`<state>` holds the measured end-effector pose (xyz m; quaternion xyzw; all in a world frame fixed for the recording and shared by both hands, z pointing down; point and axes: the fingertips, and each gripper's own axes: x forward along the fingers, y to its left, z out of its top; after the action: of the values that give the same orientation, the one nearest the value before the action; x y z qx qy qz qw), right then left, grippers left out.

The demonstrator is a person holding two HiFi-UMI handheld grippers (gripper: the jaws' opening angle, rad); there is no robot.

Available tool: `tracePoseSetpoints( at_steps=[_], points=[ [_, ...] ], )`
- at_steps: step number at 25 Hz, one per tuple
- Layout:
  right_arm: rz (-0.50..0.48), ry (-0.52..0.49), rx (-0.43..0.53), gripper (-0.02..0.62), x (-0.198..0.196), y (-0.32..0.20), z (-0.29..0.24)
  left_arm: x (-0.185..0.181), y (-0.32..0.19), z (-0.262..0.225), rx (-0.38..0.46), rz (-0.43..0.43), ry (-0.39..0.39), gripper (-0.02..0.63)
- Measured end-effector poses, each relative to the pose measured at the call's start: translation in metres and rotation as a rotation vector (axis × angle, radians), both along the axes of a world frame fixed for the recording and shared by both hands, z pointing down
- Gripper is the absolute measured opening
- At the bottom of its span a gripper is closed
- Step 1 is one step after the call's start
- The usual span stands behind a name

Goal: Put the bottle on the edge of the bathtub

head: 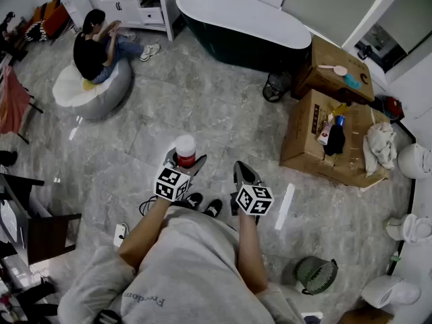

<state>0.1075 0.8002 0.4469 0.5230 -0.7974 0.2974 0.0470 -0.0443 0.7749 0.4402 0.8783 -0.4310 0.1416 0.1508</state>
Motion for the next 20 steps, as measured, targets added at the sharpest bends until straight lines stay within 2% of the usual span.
tracePoseSetpoints(
  at_steps=[9,16,20],
  points=[
    [-0.034,-0.030,0.010,0.000,0.039,-0.001,0.003,0.047,0.001,0.003,0.004,0.013,-0.004,0.325],
    [-0.042,-0.130,0.023,0.000,0.044,-0.004,-0.005,0.053,-0.012,0.007,-0.014,-0.005,0.010,0.325],
    [-0.032,-0.116,0.009,0.000,0.054,-0.013,0.003,0.061,-0.029,0.013,-0.024,0.006,0.017,0.325]
  ],
)
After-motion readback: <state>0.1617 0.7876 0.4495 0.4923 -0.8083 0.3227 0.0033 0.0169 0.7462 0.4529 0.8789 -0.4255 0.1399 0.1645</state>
